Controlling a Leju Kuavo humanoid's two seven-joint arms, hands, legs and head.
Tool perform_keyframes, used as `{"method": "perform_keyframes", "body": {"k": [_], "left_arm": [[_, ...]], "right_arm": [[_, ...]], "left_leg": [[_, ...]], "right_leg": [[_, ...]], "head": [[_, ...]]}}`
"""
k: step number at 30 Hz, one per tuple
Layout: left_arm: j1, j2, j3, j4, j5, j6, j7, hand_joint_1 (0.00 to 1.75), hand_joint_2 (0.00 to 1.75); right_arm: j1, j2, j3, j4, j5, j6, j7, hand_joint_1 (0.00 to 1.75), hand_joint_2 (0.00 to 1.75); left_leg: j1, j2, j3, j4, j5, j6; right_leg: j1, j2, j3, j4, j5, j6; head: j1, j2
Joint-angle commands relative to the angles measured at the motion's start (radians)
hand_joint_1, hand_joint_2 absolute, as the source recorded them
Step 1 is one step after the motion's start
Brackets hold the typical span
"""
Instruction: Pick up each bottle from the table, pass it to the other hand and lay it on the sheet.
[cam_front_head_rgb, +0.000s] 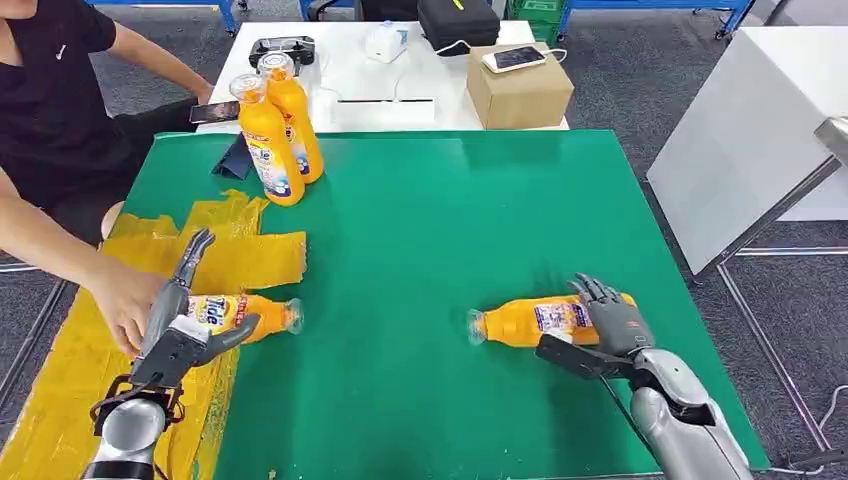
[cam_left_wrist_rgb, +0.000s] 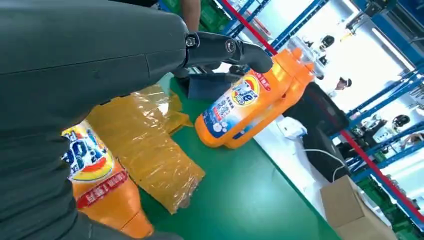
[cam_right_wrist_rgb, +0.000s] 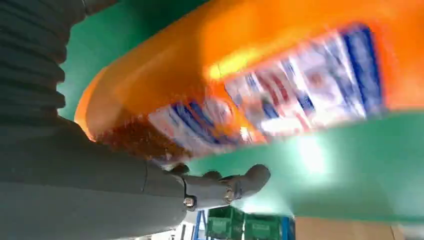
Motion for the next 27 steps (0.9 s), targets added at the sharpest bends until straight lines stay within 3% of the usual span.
{"method": "perform_keyframes", "body": {"k": [1,2,3,4,8,14,15,20,23,25,27], "left_arm": [[-0.045,-0.026,-0.009,0.026,0.002,-0.005,0.001,0.0,1.75],[-0.043,-0.025,-0.008,0.026,0.003,-0.005,0.001,0.0,1.75],[-0.043,-0.025,-0.008,0.026,0.003,-0.005,0.001,0.0,1.75],[-0.069,-0.03,-0.018,0.051,0.0,-0.008,-0.001,0.0,1.75],[-0.176,-0.042,-0.074,0.159,-0.005,-0.014,-0.01,0.0,1.75],[-0.23,-0.039,-0.113,0.209,0.019,-0.005,-0.022,0.0,1.75],[-0.234,-0.037,-0.118,0.211,0.023,-0.005,-0.022,0.0,1.75],[-0.238,-0.03,-0.123,0.22,0.04,-0.006,-0.027,0.0,1.75],[-0.148,-0.026,-0.081,0.145,0.177,-0.109,-0.001,0.0,1.75],[-0.092,-0.02,-0.064,0.096,0.209,-0.138,0.001,0.0,1.75],[-0.088,-0.021,-0.063,0.09,0.209,-0.139,0.0,0.0,1.75]], "right_arm": [[-0.154,-0.075,0.162,0.282,0.107,0.018,0.052,0.0,1.75],[-0.155,-0.072,0.163,0.284,0.107,0.018,0.052,0.0,1.75],[-0.155,-0.072,0.163,0.284,0.107,0.018,0.052,0.66,1.75],[-0.197,-0.105,0.231,0.361,0.154,0.12,0.087,1.75,1.75],[-0.201,-0.189,0.285,0.52,0.149,0.198,0.055,1.75,1.75],[-0.097,-0.279,0.312,0.459,0.106,0.251,0.045,1.75,1.75],[-0.089,-0.28,0.315,0.45,0.097,0.258,0.045,1.75,1.75],[-0.102,-0.235,0.315,0.481,0.046,0.241,0.034,1.75,1.75],[-0.152,-0.096,0.202,0.509,-0.058,0.056,0.005,1.75,1.75],[-0.175,-0.041,0.19,0.491,-0.066,0.047,0.04,1.75,1.75],[-0.174,-0.043,0.19,0.484,-0.066,0.049,0.045,1.75,1.75]], "left_leg": [[0.002,-0.001,0.001,0.001,0.0,-0.002],[0.001,-0.002,0.001,0.001,0.001,-0.002],[0.001,-0.001,0.001,0.001,0.001,-0.001],[0.002,-0.002,0.001,0.001,0.001,-0.002],[0.003,-0.008,0.001,0.002,0.003,-0.001],[0.004,-0.02,0.006,0.001,0.006,0.002],[0.004,-0.016,0.008,0.001,0.006,0.003],[0.005,-0.01,0.013,0.001,0.004,0.004],[0.006,-0.009,0.013,-0.001,0.007,0.003],[0.006,0.0,0.017,-0.001,0.003,0.004],[0.007,0.005,0.013,-0.003,0.005,0.002]], "right_leg": [[0.002,0.001,0.002,-0.001,0.001,-0.003],[0.001,0.0,0.001,-0.001,0.001,-0.002],[0.001,0.0,0.0,-0.001,0.001,-0.001],[0.002,0.0,0.001,-0.001,0.001,-0.002],[0.002,-0.006,0.002,-0.002,0.004,-0.005],[0.003,-0.017,0.002,-0.007,0.002,-0.005],[0.003,-0.014,0.004,-0.009,0.002,-0.004],[0.003,-0.009,0.01,-0.014,0.004,-0.003],[0.004,-0.008,0.01,-0.019,0.008,-0.003],[0.004,0.001,0.014,-0.018,0.008,-0.001],[0.006,0.008,0.009,-0.02,0.012,-0.002]], "head": [[0.0,0.0],[0.0,0.0],[0.001,0.0],[0.0,0.0],[0.0,0.0],[0.0,0.0],[0.0,0.0],[0.001,0.0],[0.0,0.0],[0.001,0.0],[0.001,0.0]]}}
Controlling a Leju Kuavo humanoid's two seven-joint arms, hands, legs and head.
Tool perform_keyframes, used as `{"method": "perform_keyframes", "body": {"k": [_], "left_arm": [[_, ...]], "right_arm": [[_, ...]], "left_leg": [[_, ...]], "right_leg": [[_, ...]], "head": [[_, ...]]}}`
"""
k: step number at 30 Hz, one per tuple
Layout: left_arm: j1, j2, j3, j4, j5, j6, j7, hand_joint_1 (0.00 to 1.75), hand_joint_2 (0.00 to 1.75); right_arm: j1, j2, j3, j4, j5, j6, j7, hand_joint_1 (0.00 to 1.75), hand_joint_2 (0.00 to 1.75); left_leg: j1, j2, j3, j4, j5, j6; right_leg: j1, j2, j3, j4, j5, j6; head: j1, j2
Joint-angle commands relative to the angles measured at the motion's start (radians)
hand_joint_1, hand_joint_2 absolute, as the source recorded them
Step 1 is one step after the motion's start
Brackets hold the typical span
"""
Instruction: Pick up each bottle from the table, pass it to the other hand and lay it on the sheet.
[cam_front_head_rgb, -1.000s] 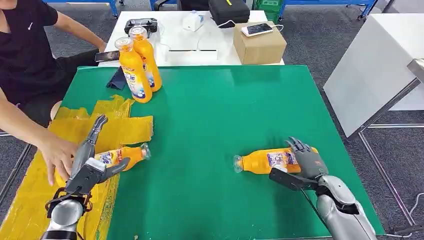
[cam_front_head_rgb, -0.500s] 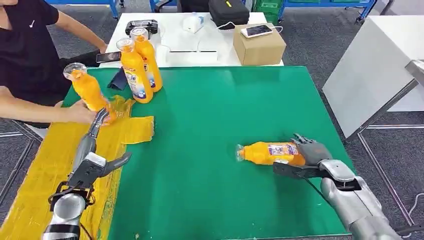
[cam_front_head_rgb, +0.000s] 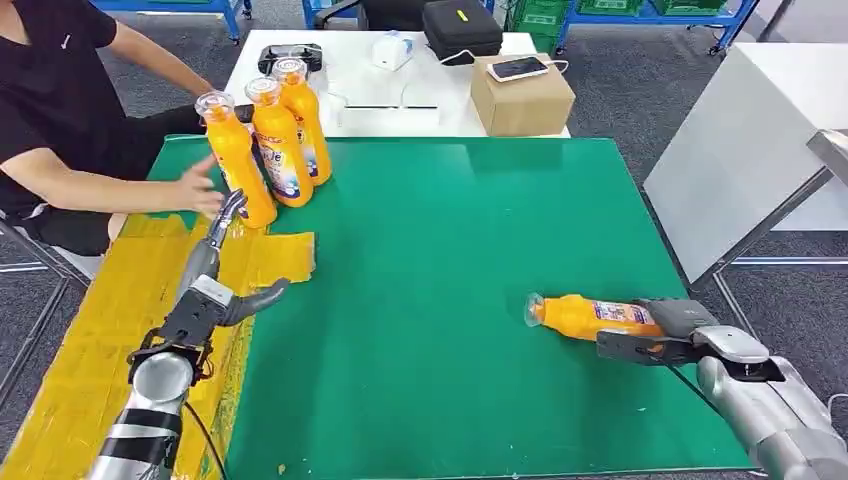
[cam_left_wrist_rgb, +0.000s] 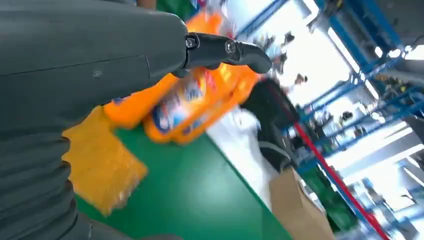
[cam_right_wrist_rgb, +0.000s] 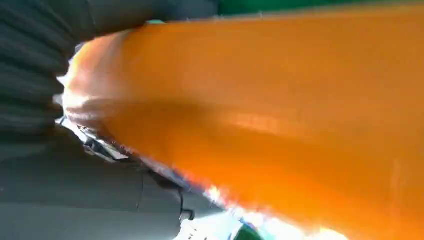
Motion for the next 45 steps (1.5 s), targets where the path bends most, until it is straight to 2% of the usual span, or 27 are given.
{"method": "perform_keyframes", "body": {"k": [1,2,3,4,5,6,7,8,9,10,11,13,14,17,18,22,26,28,29,34,35,40,45], "left_arm": [[0.103,-0.004,0.053,-0.05,0.187,-0.137,0.045,0.0,1.75],[0.15,-0.008,0.072,-0.092,0.274,-0.195,0.066,0.0,0.0],[0.209,-0.014,0.088,-0.143,0.339,-0.231,0.076,0.0,0.0],[0.264,-0.027,0.098,-0.195,0.39,-0.263,0.092,0.0,1.75],[0.309,-0.04,0.098,-0.239,0.419,-0.284,0.103,0.0,1.75],[0.353,-0.06,0.087,-0.287,0.496,-0.335,0.139,0.0,1.75],[0.374,-0.067,0.071,-0.314,0.529,-0.354,0.153,0.0,1.75],[0.386,-0.07,0.049,-0.331,0.538,-0.358,0.156,0.0,1.75],[0.393,-0.076,0.033,-0.341,0.567,-0.36,0.168,0.0,1.75],[0.398,-0.077,0.007,-0.352,0.588,-0.36,0.176,0.0,1.75],[0.401,-0.079,-0.012,-0.353,0.634,-0.369,0.195,0.0,1.75],[0.406,-0.077,-0.042,-0.35,0.691,-0.374,0.214,0.0,1.75],[0.408,-0.073,-0.059,-0.351,0.709,-0.381,0.215,0.0,1.75],[0.41,-0.079,-0.091,-0.362,0.715,-0.364,0.205,0.0,1.75],[0.409,-0.081,-0.102,-0.365,0.721,-0.364,0.207,0.0,1.75],[0.407,-0.079,-0.105,-0.367,0.722,-0.365,0.207,0.0,1.75],[0.389,-0.079,-0.144,-0.375,0.716,-0.351,0.195,0.0,1.75],[0.371,-0.086,-0.156,-0.381,0.702,-0.335,0.182,0.0,1.75],[0.36,-0.089,-0.161,-0.381,0.696,-0.332,0.176,0.0,1.75],[0.354,-0.091,-0.166,-0.381,0.692,-0.327,0.177,0.0,1.75],[0.35,-0.089,-0.169,-0.38,0.682,-0.326,0.164,0.0,1.75],[0.284,-0.109,-0.217,-0.343,0.639,-0.317,0.147,0.0,1.75],[0.26,-0.111,-0.264,-0.344,0.599,-0.291,0.127,0.0,1.75]], "right_arm": [[0.064,0.22,-0.112,0.044,-0.107,-0.168,-0.039,1.75,1.75],[0.093,0.279,-0.195,-0.04,-0.174,-0.239,-0.092,1.75,1.75],[0.134,0.344,-0.256,-0.186,-0.227,-0.287,-0.133,1.75,1.75],[0.191,0.458,-0.364,-0.394,-0.345,-0.364,-0.189,1.75,1.75],[0.244,0.524,-0.37,-0.611,-0.36,-0.365,-0.143,1.75,1.75],[0.274,0.58,-0.352,-0.806,-0.414,-0.387,-0.182,1.75,1.75],[0.28,0.582,-0.322,-0.906,-0.447,-0.34,-0.131,1.75,1.75],[0.278,0.587,-0.3,-0.963,-0.469,-0.319,-0.105,1.75,1.75],[0.274,0.589,-0.276,-0.985,-0.468,-0.307,-0.095,1.75,1.75],[0.271,0.592,-0.25,-0.984,-0.464,-0.302,-0.092,1.75,1.75],[0.274,0.598,-0.224,-0.974,-0.466,-0.286,-0.099,1.75,1.75],[0.281,0.609,-0.185,-0.944,-0.45,-0.295,-0.121,1.75,1.75],[0.285,0.616,-0.161,-0.931,-0.447,-0.292,-0.129,1.75,1.75],[0.285,0.627,-0.091,-0.897,-0.419,-0.293,-0.134,1.75,1.75],[0.283,0.637,-0.069,-0.881,-0.403,-0.298,-0.128,1.75,1.75],[0.279,0.637,-0.066,-0.875,-0.402,-0.297,-0.128,1.75,1.75],[0.245,0.659,0.032,-0.764,-0.348,-0.275,-0.099,1.75,1.75],[0.217,0.667,0.079,-0.684,-0.334,-0.265,-0.065,1.75,1.75],[0.191,0.661,0.11,-0.638,-0.31,-0.253,-0.038,1.75,1.75],[0.171,0.667,0.119,-0.593,-0.309,-0.269,-0.039,1.75,1.75],[0.157,0.663,0.136,-0.574,-0.317,-0.231,-0.02,1.75,1.75],[0.029,0.762,0.236,-0.283,-0.354,-0.195,-0.002,1.75,1.75],[-0.041,0.838,0.328,-0.143,-0.374,-0.195,-0.004,1.75,1.75]], "left_leg": [[0.003,0.007,-0.001,-0.002,0.0,-0.003],[0.003,0.012,-0.003,-0.002,0.0,-0.004],[0.003,0.02,-0.002,-0.002,0.0,-0.003],[0.003,0.03,-0.001,-0.002,-0.001,-0.003],[0.003,0.032,-0.002,-0.002,-0.002,-0.003],[0.003,0.034,-0.003,-0.003,-0.001,-0.005],[0.003,0.035,-0.005,-0.001,-0.002,-0.005],[0.004,0.037,-0.009,0.002,-0.004,-0.006],[0.002,0.03,-0.014,0.002,-0.001,-0.005],[0.0,0.028,-0.019,0.005,-0.002,-0.008],[-0.002,0.019,-0.024,0.002,0.005,-0.004],[0.001,0.009,-0.027,0.004,0.006,-0.008],[0.002,0.005,-0.03,0.001,0.01,-0.005],[0.002,0.006,-0.029,0.001,0.007,-0.006],[0.002,0.006,-0.032,0.0,0.008,-0.006],[0.001,0.005,-0.033,0.001,0.009,-0.006],[0.001,0.006,-0.033,0.0,0.009,-0.005],[0.002,0.007,-0.031,0.001,0.008,-0.007],[0.001,0.006,-0.033,0.0,0.01,-0.005],[0.002,0.005,-0.032,0.0,0.01,-0.006],[0.001,0.005,-0.033,0.0,0.01,-0.006],[0.002,0.007,-0.032,0.0,0.01,-0.006],[0.001,0.006,-0.033,0.0,0.011,-0.006]], "right_leg": [[0.003,0.008,0.0,-0.003,0.005,-0.005],[0.003,0.015,-0.003,-0.002,0.007,-0.006],[0.003,0.022,0.0,-0.003,0.009,-0.007],[0.004,0.031,-0.002,-0.003,0.011,-0.004],[0.004,0.033,-0.002,-0.002,0.012,-0.005],[0.005,0.035,-0.005,-0.001,0.012,-0.007],[0.005,0.036,-0.007,0.001,0.011,-0.007],[0.006,0.038,-0.012,0.006,0.01,-0.008],[0.004,0.032,-0.017,0.01,0.009,-0.006],[0.003,0.03,-0.024,0.016,0.006,-0.008],[0.001,0.021,-0.028,0.014,0.008,-0.006],[0.002,0.012,-0.029,0.016,0.004,-0.008],[0.003,0.007,-0.039,0.011,0.007,-0.007],[0.003,0.008,-0.037,0.012,0.004,-0.01],[0.003,0.008,-0.032,0.011,0.005,-0.01],[0.003,0.006,-0.032,0.012,0.006,-0.009],[0.002,0.008,-0.032,0.012,0.007,-0.009],[0.003,0.01,-0.031,0.013,0.006,-0.011],[0.003,0.007,-0.032,0.011,0.007,-0.009],[0.003,0.007,-0.032,0.011,0.007,-0.009],[0.003,0.006,-0.032,0.011,0.007,-0.009],[0.003,0.009,-0.031,0.012,0.007,-0.009],[0.003,0.007,-0.033,0.012,0.008,-0.009]], "head": [[0.0,0.0],[-0.002,0.0],[-0.002,0.0],[-0.001,0.0],[-0.001,0.0],[0.0,0.0],[0.0,0.0],[0.0,0.0],[-0.002,0.0],[-0.003,0.0],[-0.004,0.0],[-0.002,0.0],[-0.002,0.0],[-0.002,0.0],[-0.002,0.0],[-0.002,0.0],[-0.002,0.0],[-0.002,0.0],[-0.002,0.0],[-0.001,0.0],[-0.001,0.0],[-0.002,0.0],[-0.002,0.0]]}}
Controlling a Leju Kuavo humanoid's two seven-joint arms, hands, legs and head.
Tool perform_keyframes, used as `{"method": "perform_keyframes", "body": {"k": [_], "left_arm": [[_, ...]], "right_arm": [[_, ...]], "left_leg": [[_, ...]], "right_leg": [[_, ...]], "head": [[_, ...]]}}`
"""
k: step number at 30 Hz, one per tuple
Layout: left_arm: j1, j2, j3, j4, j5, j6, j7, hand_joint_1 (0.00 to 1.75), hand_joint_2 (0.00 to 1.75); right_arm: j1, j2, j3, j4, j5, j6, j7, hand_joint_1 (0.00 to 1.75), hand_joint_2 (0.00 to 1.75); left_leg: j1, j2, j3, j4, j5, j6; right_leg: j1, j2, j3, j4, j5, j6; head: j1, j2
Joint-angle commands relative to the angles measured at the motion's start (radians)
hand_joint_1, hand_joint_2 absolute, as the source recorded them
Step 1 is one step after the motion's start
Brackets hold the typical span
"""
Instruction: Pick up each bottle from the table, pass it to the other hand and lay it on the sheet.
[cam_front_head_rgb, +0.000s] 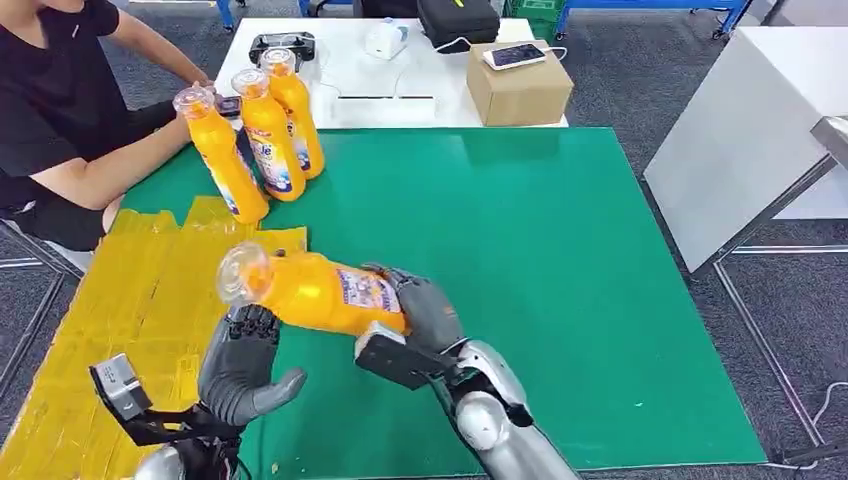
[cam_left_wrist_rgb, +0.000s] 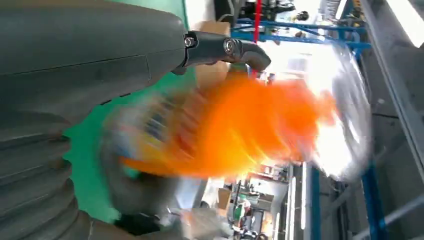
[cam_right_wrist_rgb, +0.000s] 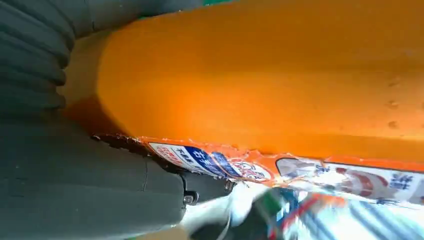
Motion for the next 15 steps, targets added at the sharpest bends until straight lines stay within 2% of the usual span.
{"method": "perform_keyframes", "body": {"k": [1,4,12,15], "left_arm": [[-0.087,-0.004,-0.093,0.056,-0.058,0.037,-0.022,0.0,1.75],[-0.094,0.002,-0.094,0.061,-0.087,0.06,-0.026,0.0,1.75],[-0.092,0.003,-0.092,0.062,-0.087,0.058,-0.027,0.0,1.75],[-0.112,0.021,-0.108,0.074,-0.266,0.142,-0.046,0.0,1.75]], "right_arm": [[-0.206,0.13,0.205,0.416,-0.036,0.008,0.006,1.75,1.75],[-0.218,0.147,0.282,0.39,-0.052,0.008,0.033,1.75,1.75],[-0.22,0.135,0.284,0.387,-0.057,0.008,0.034,1.75,1.75],[-0.237,0.145,0.357,0.367,-0.067,0.029,0.027,1.75,1.75]], "left_leg": [[0.001,0.002,0.003,0.0,-0.001,-0.003],[0.001,0.003,0.002,0.001,-0.001,-0.003],[0.001,-0.001,0.001,0.0,0.0,-0.002],[0.002,-0.001,0.003,0.001,-0.002,-0.004]], "right_leg": [[0.001,0.004,0.001,0.0,0.0,-0.003],[0.001,0.005,0.0,0.002,0.0,-0.003],[0.001,0.001,0.001,0.002,0.0,-0.002],[0.001,0.003,0.002,0.003,-0.002,-0.004]], "head": [[0.0,0.0],[0.0,0.0],[0.001,0.0],[0.0,0.0]]}}
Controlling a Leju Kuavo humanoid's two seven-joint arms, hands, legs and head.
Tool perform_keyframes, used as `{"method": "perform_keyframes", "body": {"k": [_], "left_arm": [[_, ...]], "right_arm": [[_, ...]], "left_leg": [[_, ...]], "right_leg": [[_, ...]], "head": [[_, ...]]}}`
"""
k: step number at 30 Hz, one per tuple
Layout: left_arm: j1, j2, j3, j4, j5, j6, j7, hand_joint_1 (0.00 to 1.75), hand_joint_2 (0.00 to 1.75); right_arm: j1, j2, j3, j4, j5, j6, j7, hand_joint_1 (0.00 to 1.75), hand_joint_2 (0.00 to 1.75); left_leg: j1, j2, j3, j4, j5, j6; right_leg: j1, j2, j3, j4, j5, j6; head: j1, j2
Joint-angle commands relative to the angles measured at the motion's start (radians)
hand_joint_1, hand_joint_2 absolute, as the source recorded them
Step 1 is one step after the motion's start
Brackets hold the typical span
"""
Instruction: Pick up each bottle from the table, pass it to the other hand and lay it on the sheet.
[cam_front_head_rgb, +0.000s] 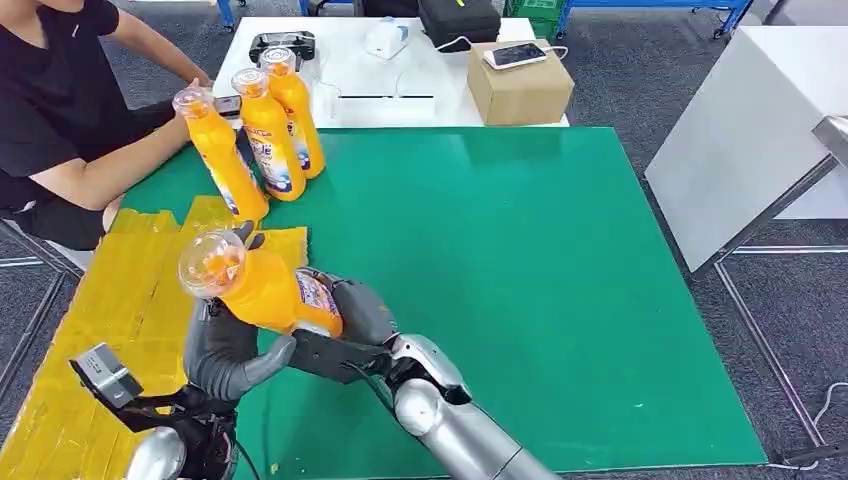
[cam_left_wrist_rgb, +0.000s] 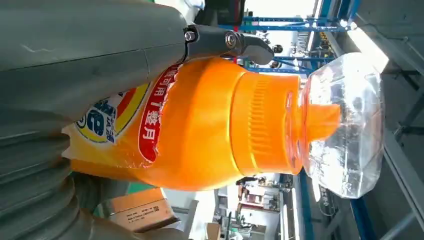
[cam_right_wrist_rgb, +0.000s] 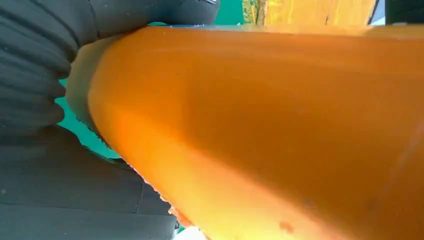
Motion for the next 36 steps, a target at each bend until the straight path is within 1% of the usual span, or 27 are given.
{"method": "perform_keyframes", "body": {"k": [1,2,3,4,5,6,8,9,11,12,13,17,19,24,26,28,29,31,33,35,36], "left_arm": [[-0.071,0.028,-0.108,0.084,-0.225,0.078,-0.016,0.0,1.75],[-0.079,0.037,-0.112,0.102,-0.219,0.065,-0.01,0.0,1.75],[-0.084,0.033,-0.106,0.106,-0.244,0.087,-0.023,0.0,1.75],[-0.089,0.039,-0.11,0.115,-0.271,0.097,-0.021,0.0,1.75],[-0.091,0.04,-0.109,0.124,-0.272,0.096,-0.015,0.0,1.75],[-0.099,0.05,-0.117,0.139,-0.33,0.119,0.007,0.0,1.75],[-0.118,0.06,-0.118,0.181,-0.378,0.144,0.018,0.0,1.75],[-0.143,0.084,-0.131,0.218,-0.454,0.169,0.038,0.0,1.75],[-0.179,0.12,-0.143,0.292,-0.506,0.169,0.057,0.0,1.75],[-0.19,0.125,-0.135,0.323,-0.509,0.17,0.042,0.0,1.75],[-0.19,0.125,-0.135,0.323,-0.509,0.17,0.042,0.0,1.75],[-0.189,0.122,-0.136,0.322,-0.509,0.171,0.043,0.0,1.75],[-0.19,0.138,-0.128,0.348,-0.505,0.154,0.061,0.0,1.75],[-0.189,0.155,-0.1,0.408,-0.477,0.106,0.046,0.0,1.75],[-0.188,0.179,-0.105,0.435,-0.459,0.06,0.062,0.0,1.75],[-0.195,0.204,-0.11,0.478,-0.466,0.056,0.064,0.0,1.75],[-0.204,0.22,-0.119,0.498,-0.474,0.053,0.067,1.75,1.75],[-0.208,0.233,-0.117,0.521,-0.466,0.034,0.059,1.75,1.75],[-0.203,0.249,-0.12,0.533,-0.452,0.01,0.05,1.75,1.75],[-0.197,0.25,-0.121,0.532,-0.442,-0.001,0.043,1.75,1.75],[-0.197,0.25,-0.121,0.532,-0.442,-0.001,0.043,1.75,1.75]], "right_arm": [[-0.088,0.027,0.225,0.087,-0.014,0.036,0.009,1.75,1.75],[-0.093,0.027,0.25,0.084,-0.067,0.067,0.067,1.75,1.75],[-0.105,0.027,0.282,0.087,-0.051,0.052,0.048,1.75,1.75],[-0.106,0.027,0.303,0.091,-0.048,0.041,0.055,1.75,1.75],[-0.103,0.027,0.313,0.092,-0.04,0.028,0.057,1.75,1.75],[-0.095,0.025,0.313,0.092,-0.042,0.022,0.055,1.75,1.75],[-0.086,0.014,0.317,0.08,-0.038,0.02,0.05,1.75,1.75],[-0.082,0.009,0.324,0.076,-0.032,0.022,0.048,1.75,1.75],[-0.08,0.005,0.333,0.075,-0.026,0.026,0.044,1.75,1.75],[-0.079,0.006,0.335,0.077,-0.024,0.027,0.043,1.75,1.75],[-0.079,0.006,0.335,0.077,-0.024,0.027,0.043,1.75,1.75],[-0.081,0.007,0.334,0.077,-0.025,0.028,0.043,1.75,1.75],[-0.08,0.007,0.346,0.079,-0.007,0.023,0.035,1.75,1.75],[-0.083,0.004,0.375,0.077,0.052,-0.003,0.036,1.75,1.75],[-0.081,-0.001,0.382,0.07,0.079,-0.012,0.04,1.75,1.75],[-0.076,-0.003,0.387,0.072,0.097,-0.015,0.041,1.75,1.75],[-0.074,-0.003,0.388,0.075,0.104,-0.016,0.041,1.75,1.75],[-0.071,-0.002,0.389,0.084,0.108,-0.016,0.039,1.75,1.75],[-0.071,-0.002,0.387,0.091,0.109,-0.018,0.035,1.75,1.75],[-0.071,-0.005,0.383,0.091,0.108,-0.019,0.033,1.75,1.75],[-0.071,-0.005,0.383,0.091,0.108,-0.019,0.033,1.75,1.75]], "left_leg": [[0.001,-0.001,0.002,0.001,-0.001,-0.003],[0.0,-0.001,0.001,0.001,-0.001,-0.002],[0.001,-0.001,0.002,0.001,-0.001,-0.003],[0.0,-0.001,0.001,0.001,-0.001,-0.002],[0.001,-0.001,0.002,0.001,-0.001,-0.003],[0.001,0.0,0.002,0.0,-0.001,-0.003],[0.0,-0.001,0.002,0.0,-0.001,-0.003],[0.001,-0.002,0.002,-0.001,0.0,-0.002],[0.0,-0.004,0.003,-0.001,0.0,-0.002],[0.0,-0.004,0.002,-0.001,0.0,-0.002],[0.0,-0.003,0.004,-0.001,0.0,-0.003],[0.0,0.0,0.003,0.0,-0.001,-0.002],[0.0,0.0,0.002,0.0,-0.001,-0.003],[0.001,0.001,0.005,0.0,-0.002,-0.004],[0.0,0.002,0.004,0.0,-0.002,-0.004],[0.001,0.003,0.005,0.0,-0.002,-0.004],[0.0,0.001,0.003,-0.001,-0.001,-0.003],[0.0,0.001,0.005,0.0,-0.002,-0.005],[0.001,0.002,0.004,0.0,-0.002,-0.004],[0.001,0.001,0.003,0.0,-0.002,-0.004],[0.0,0.002,0.003,-0.001,-0.001,-0.003]], "right_leg": [[0.001,0.001,0.002,0.001,-0.001,-0.003],[0.0,0.001,0.001,0.001,-0.001,-0.002],[0.0,0.001,0.001,0.001,-0.001,-0.003],[0.0,0.001,0.001,0.001,-0.001,-0.002],[0.0,0.002,0.002,0.002,-0.001,-0.003],[0.0,0.003,0.001,0.001,0.0,-0.003],[0.0,0.001,0.002,0.001,-0.001,-0.003],[0.0,-0.001,0.002,0.0,-0.001,-0.002],[-0.001,-0.002,0.003,0.0,-0.001,-0.002],[0.0,-0.002,0.003,0.0,-0.001,-0.002],[0.0,-0.001,0.004,0.0,-0.001,-0.003],[-0.001,0.002,0.003,0.001,-0.001,-0.002],[0.0,0.002,0.003,0.001,-0.001,-0.003],[0.0,0.004,0.004,0.001,-0.001,-0.004],[0.0,0.005,0.004,0.001,-0.001,-0.004],[0.0,0.006,0.004,0.002,-0.001,-0.004],[0.0,0.004,0.003,0.001,0.0,-0.003],[0.0,0.005,0.004,0.002,-0.002,-0.005],[0.0,0.006,0.003,0.001,-0.001,-0.004],[0.001,0.004,0.003,0.001,-0.001,-0.004],[0.0,0.005,0.002,0.001,-0.001,-0.003]], "head": [[0.0,0.0],[0.0,0.0],[-0.001,0.0],[0.0,0.0],[0.0,0.0],[0.0,0.0],[0.0,0.0],[0.0,0.0],[0.0,0.0],[0.0,0.0],[-0.001,0.0],[0.0,0.0],[-0.001,0.0],[0.0,0.0],[0.0,0.0],[0.0,0.0],[0.0,0.0],[0.0,0.0],[0.0,0.0],[0.002,0.0],[-0.002,0.0]]}}
